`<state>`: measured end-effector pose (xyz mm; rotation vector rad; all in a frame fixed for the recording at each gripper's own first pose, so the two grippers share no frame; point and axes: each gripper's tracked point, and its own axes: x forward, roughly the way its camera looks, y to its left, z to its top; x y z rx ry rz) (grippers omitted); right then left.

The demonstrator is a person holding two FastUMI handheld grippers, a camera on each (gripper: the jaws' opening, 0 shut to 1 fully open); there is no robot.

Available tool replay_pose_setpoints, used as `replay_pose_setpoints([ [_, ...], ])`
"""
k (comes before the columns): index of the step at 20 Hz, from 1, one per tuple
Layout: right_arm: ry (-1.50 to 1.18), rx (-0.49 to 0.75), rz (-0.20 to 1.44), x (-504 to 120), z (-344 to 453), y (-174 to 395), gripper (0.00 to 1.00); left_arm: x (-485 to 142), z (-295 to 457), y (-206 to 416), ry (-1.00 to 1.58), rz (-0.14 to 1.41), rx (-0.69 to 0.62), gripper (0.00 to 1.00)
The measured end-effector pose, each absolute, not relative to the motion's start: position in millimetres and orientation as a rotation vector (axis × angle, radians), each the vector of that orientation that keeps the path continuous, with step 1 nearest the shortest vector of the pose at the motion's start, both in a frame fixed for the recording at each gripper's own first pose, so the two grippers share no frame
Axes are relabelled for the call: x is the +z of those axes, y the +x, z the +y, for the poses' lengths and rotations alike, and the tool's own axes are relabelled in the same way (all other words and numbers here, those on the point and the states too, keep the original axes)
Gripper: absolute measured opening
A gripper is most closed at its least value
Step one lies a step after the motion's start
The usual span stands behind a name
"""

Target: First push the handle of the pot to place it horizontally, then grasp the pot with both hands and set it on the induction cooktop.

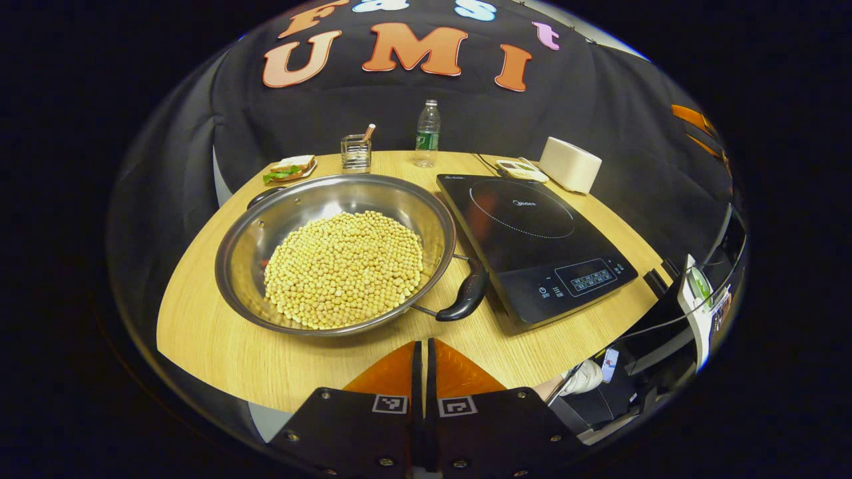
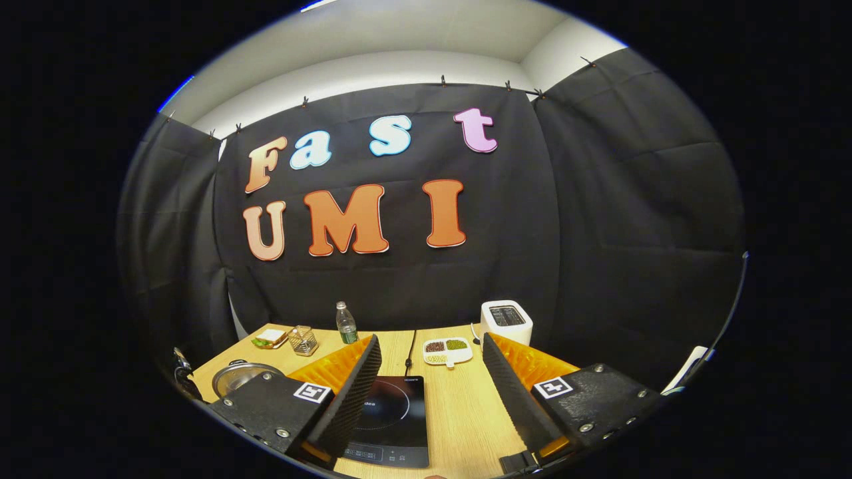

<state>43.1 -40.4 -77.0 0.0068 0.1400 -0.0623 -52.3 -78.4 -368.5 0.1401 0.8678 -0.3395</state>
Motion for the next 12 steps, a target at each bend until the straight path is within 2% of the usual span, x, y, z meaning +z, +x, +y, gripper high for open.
replay_pose_setpoints([
  [1,0.009,-0.064,0.142,-78.1,-41.8,44.4,1.0,-371.3,-81.1,-50.4,0.138,0.876,-0.35,0.02],
  [2,0.012,-0.065,0.145,-79.9,-43.7,45.2,0.95,-374.3,-83.7,-49.7,0.136,0.882,-0.361,0.02],
  [3,0.016,-0.066,0.148,-80.4,-45.5,47.0,1.0,-376.1,-87.3,-47.1,0.135,0.886,-0.371,0.02],
  [4,0.02,-0.068,0.149,-82.0,-47.5,47.6,0.95,-377.7,-90.2,-45.7,0.137,0.89,-0.381,0.02],
  [12,0.04,-0.093,0.161,-92.1,-64.0,54.7,0.95,-385.5,-109.1,-29.4,0.168,0.904,-0.433,0.02],
])
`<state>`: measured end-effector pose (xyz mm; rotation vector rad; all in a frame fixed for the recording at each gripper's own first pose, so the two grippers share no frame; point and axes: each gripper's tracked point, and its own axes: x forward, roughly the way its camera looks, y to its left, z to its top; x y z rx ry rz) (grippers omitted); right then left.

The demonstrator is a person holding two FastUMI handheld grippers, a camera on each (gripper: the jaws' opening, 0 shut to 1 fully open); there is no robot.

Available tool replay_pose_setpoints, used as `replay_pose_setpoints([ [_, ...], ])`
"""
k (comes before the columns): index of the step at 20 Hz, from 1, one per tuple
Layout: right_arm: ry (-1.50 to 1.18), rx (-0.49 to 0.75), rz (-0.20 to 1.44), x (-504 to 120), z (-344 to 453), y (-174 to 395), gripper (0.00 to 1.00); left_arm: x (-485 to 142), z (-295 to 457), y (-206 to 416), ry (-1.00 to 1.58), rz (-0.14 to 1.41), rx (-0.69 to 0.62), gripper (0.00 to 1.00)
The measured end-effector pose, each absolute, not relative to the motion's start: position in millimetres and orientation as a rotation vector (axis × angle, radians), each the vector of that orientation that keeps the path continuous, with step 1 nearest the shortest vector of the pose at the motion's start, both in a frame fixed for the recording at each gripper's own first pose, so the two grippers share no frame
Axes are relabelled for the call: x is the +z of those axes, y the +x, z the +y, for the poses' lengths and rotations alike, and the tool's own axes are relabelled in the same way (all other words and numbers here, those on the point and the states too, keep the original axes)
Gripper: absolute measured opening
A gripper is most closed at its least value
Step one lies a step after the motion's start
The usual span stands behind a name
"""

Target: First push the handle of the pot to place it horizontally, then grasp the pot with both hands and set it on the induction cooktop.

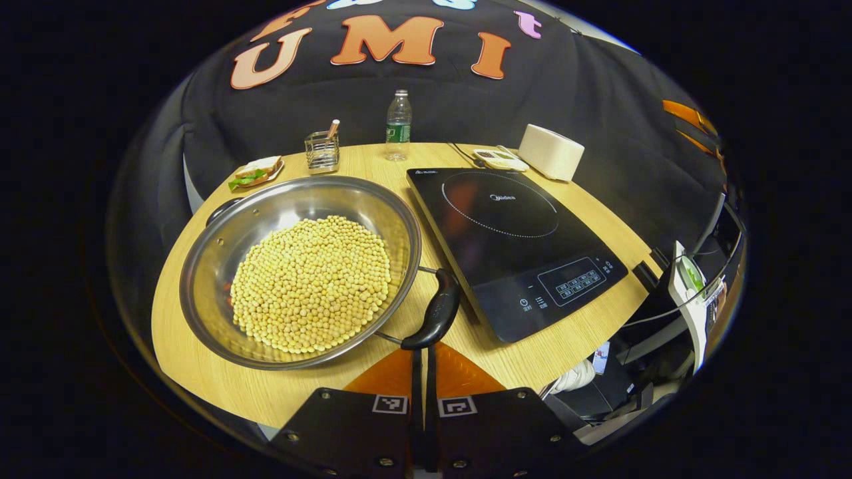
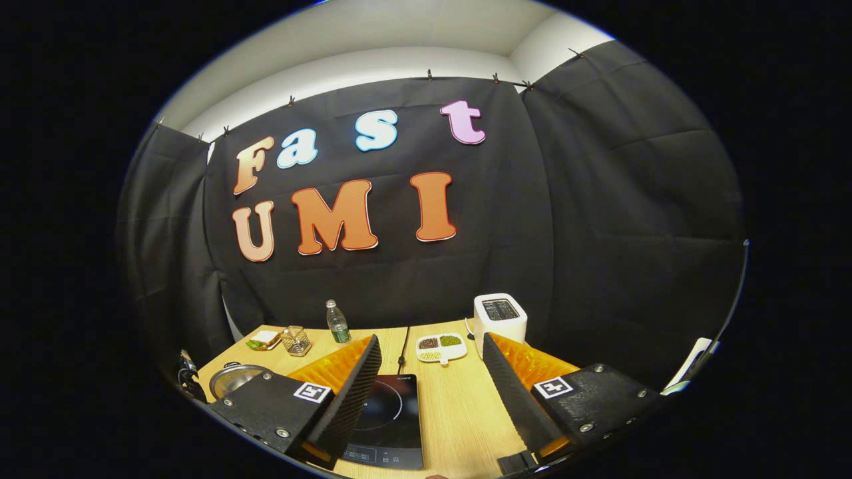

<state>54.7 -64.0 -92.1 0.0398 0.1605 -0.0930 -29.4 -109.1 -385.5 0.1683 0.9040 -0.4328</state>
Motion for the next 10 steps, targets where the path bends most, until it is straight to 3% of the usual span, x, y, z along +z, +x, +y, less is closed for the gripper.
replay_pose_setpoints([
  [10,0.041,-0.103,0.162,-100.7,-77.2,62.1,0.95,-394.4,-130.7,-8.4,0.135,0.917,-0.45,0.02],
])
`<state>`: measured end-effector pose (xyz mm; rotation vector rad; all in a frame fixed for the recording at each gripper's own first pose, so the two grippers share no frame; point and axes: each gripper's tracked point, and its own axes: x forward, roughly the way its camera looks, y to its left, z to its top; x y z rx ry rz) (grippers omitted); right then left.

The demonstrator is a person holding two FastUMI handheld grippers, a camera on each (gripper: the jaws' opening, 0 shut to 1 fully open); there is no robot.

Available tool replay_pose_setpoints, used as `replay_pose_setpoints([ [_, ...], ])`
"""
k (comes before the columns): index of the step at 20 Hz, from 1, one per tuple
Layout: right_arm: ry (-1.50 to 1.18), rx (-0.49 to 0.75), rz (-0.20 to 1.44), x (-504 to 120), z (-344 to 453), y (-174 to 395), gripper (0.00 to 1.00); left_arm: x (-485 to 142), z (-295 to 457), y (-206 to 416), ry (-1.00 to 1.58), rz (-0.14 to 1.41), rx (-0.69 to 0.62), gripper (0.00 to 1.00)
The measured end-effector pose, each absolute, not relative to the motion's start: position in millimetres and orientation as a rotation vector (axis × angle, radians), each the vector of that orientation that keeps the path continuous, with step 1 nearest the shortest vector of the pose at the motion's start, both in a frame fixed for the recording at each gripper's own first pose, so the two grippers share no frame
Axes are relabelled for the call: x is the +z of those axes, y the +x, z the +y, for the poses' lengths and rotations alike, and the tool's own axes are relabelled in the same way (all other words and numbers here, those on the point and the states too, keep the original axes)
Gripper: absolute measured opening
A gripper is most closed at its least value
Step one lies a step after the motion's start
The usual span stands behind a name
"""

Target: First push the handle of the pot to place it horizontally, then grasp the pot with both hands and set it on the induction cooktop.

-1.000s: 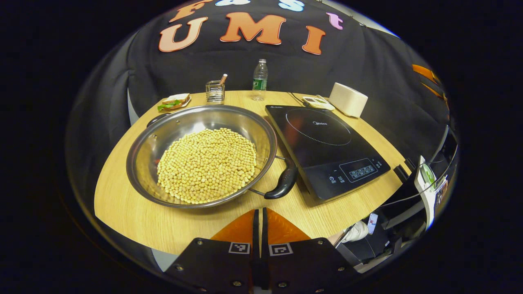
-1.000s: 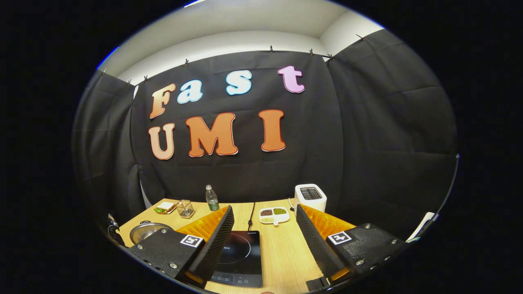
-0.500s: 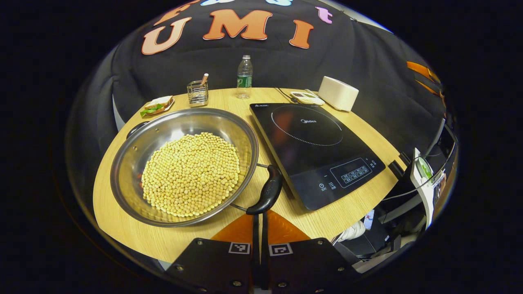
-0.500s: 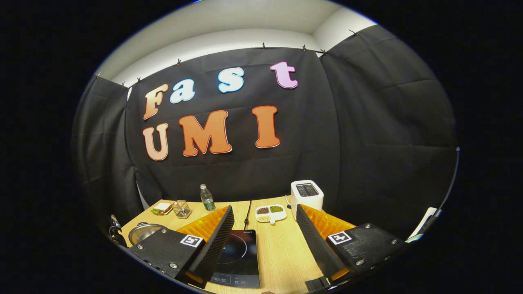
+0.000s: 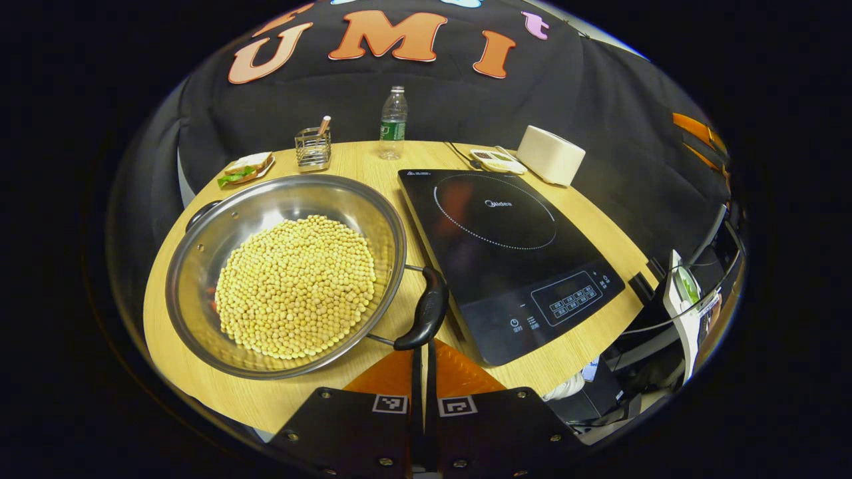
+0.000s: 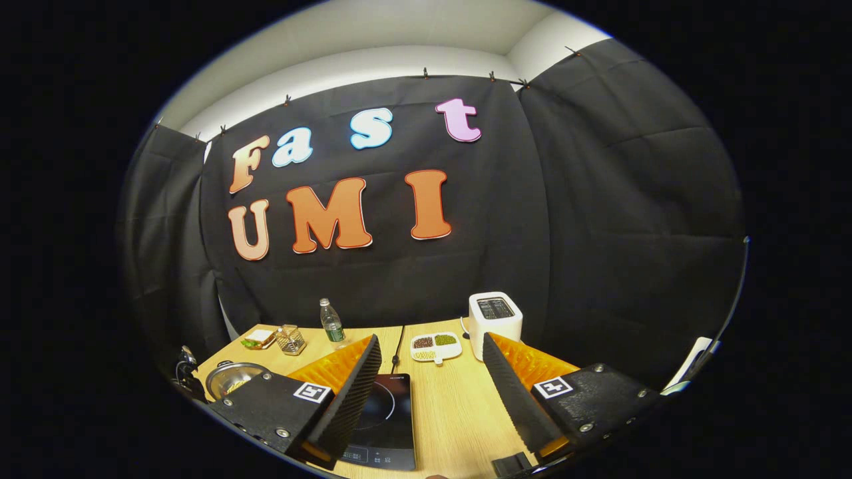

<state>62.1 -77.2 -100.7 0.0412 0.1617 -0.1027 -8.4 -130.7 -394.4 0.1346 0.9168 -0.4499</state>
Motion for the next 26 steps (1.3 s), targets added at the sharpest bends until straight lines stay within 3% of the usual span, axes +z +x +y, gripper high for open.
replay_pose_setpoints([
  [26,0.031,-0.125,0.2,-126.3,-77.2,77.7,0.95,-403.9,-161.8,71.7,0.078,0.874,-0.471,0.02],
])
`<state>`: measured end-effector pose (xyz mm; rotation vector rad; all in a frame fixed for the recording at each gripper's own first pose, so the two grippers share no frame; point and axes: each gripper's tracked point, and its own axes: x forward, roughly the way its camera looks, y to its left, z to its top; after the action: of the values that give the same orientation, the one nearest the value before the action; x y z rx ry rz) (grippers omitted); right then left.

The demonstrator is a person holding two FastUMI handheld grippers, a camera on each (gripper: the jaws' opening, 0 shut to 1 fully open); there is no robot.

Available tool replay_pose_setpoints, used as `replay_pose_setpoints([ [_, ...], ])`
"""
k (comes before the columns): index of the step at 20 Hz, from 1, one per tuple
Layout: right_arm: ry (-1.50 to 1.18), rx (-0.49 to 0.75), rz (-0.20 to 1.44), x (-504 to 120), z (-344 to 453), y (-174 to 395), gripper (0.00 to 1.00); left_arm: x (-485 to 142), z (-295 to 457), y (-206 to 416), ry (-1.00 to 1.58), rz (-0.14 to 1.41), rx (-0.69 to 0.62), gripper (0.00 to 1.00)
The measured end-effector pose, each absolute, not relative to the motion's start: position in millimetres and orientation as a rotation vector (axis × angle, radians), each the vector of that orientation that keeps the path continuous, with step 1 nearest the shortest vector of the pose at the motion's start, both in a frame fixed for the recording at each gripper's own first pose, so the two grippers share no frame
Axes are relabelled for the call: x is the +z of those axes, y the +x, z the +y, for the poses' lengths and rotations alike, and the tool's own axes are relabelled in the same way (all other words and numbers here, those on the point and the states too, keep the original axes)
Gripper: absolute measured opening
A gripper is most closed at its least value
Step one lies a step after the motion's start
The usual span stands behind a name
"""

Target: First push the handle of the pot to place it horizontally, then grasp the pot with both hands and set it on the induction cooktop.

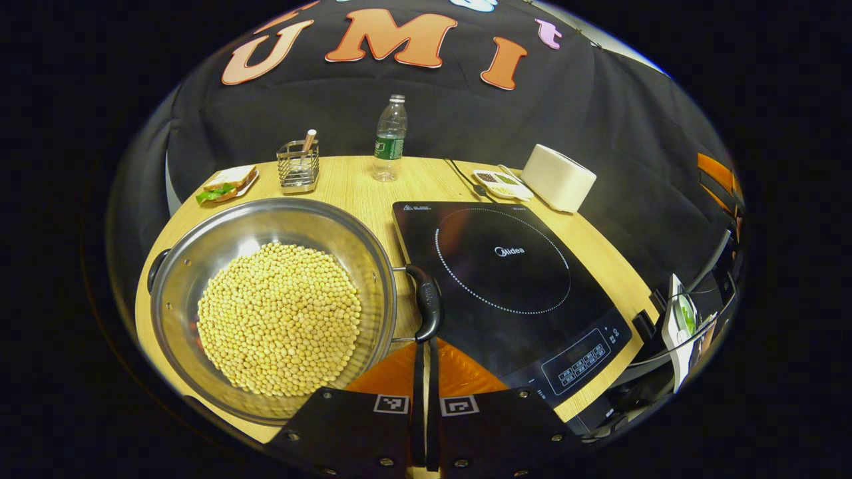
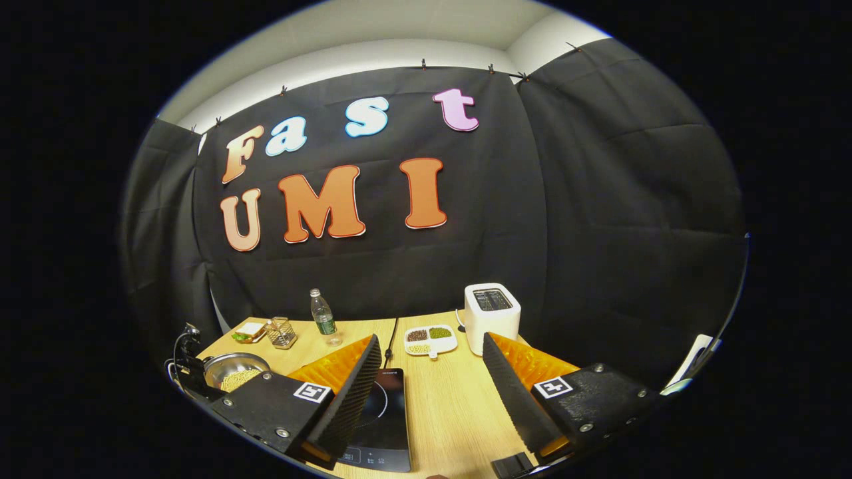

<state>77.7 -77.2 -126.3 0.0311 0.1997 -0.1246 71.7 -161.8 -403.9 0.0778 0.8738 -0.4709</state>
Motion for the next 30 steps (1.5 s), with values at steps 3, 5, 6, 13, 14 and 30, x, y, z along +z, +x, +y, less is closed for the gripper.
replay_pose_setpoints([
  [3,0.038,-0.131,0.212,-132.4,-76.2,79.0,0.95,-403.7,-166.2,79.5,0.063,0.871,-0.481,0.02],
  [5,0.042,-0.142,0.221,-136.2,-75.2,79.8,0.95,-403.0,-167.9,86.7,0.062,0.862,-0.49,0.02],
  [6,0.044,-0.146,0.225,-138.1,-74.0,79.6,0.95,-400.7,-168.6,89.4,0.062,0.858,-0.495,0.01],
  [13,0.062,-0.161,0.246,-153.2,-45.2,80.6,0.95,-356.7,-164.5,105.6,0.078,0.715,-0.521,0.01],
  [14,0.069,-0.156,0.249,-156.8,-34.8,81.9,0.95,-347.7,-158.8,107.2,0.065,0.69,-0.518,0.01],
  [30,0.028,-0.04,0.434,-300.6,214.4,125.6,0.96,-303.1,90.2,154.1,0.082,0.506,-0.21,0.78],
])
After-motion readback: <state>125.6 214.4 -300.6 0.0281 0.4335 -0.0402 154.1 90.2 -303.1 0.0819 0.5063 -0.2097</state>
